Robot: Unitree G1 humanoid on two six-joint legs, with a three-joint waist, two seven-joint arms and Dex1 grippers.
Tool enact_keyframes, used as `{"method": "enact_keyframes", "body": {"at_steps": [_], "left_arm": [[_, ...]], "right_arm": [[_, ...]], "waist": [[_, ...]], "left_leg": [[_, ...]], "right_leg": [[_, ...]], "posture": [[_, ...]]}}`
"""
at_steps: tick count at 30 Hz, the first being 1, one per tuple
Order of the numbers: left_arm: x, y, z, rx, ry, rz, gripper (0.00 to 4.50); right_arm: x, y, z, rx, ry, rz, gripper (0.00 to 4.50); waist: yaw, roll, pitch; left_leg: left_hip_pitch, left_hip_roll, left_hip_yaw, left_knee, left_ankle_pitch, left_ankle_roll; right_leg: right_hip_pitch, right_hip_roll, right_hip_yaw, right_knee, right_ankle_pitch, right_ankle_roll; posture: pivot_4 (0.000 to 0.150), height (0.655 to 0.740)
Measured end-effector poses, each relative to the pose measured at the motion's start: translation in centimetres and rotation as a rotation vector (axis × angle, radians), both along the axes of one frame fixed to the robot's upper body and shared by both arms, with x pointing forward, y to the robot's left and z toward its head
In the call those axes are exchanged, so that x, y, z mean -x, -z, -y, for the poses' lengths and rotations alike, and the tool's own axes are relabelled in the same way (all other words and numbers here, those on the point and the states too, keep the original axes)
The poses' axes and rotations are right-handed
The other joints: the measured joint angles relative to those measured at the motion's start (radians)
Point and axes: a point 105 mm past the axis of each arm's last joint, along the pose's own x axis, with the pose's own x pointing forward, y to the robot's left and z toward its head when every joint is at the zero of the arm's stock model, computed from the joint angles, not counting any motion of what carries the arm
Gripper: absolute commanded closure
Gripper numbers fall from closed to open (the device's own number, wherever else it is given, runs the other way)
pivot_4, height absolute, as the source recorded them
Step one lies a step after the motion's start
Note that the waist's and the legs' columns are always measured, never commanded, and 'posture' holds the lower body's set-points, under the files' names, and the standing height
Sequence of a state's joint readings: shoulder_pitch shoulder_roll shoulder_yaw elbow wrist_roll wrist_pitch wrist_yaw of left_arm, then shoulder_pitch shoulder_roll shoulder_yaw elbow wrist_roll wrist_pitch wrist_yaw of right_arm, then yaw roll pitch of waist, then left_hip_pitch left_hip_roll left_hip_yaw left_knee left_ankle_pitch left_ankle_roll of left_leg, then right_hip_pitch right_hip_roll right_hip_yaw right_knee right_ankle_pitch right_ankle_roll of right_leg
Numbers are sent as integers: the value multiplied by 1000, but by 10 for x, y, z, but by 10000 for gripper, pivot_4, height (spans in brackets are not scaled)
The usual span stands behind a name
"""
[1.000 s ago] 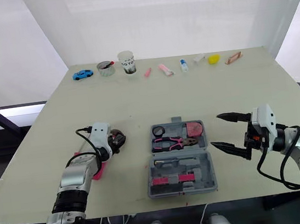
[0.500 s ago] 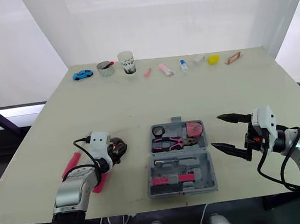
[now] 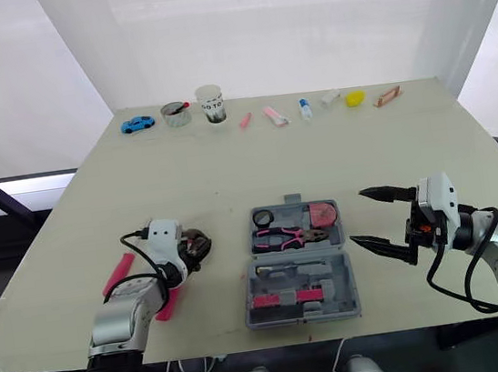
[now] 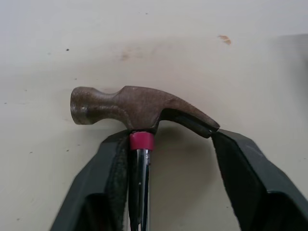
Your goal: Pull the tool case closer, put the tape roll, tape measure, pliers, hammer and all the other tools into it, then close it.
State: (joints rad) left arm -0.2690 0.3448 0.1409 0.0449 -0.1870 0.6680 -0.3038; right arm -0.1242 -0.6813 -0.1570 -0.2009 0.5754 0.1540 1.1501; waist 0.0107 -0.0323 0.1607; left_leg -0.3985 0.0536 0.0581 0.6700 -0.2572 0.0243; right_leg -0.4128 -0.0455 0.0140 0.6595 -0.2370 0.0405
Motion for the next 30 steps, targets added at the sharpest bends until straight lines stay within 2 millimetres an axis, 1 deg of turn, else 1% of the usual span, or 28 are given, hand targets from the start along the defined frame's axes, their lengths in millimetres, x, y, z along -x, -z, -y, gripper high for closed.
{"method": "enact_keyframes", "body": {"at_steps": [1,10,18,30], "left_arm": [[0,0,1,-4,3,1,329],[3,1,-2,-61,-5,2,329],[11,3,-9,-93,-20,-4,329],[11,2,-14,-123,-42,8,329]], "right_arm": [[0,1,1,0,3,-2,0],[0,3,2,2,9,-8,0],[0,3,2,2,10,-9,0],[0,3,2,2,8,-10,0]], "waist": [[-1,0,0],[-3,0,0],[-5,0,0],[-5,0,0]], "left_leg": [[0,0,0,0,0,0],[0,0,0,0,0,0],[0,0,0,0,0,0],[0,0,0,0,0,0]], "right_leg": [[0,0,0,0,0,0],[0,0,1,0,0,0],[0,0,1,0,0,0],[0,0,1,0,0,0]], "posture": [[1500,7400],[1500,7400],[1500,7400],[1500,7400]]}}
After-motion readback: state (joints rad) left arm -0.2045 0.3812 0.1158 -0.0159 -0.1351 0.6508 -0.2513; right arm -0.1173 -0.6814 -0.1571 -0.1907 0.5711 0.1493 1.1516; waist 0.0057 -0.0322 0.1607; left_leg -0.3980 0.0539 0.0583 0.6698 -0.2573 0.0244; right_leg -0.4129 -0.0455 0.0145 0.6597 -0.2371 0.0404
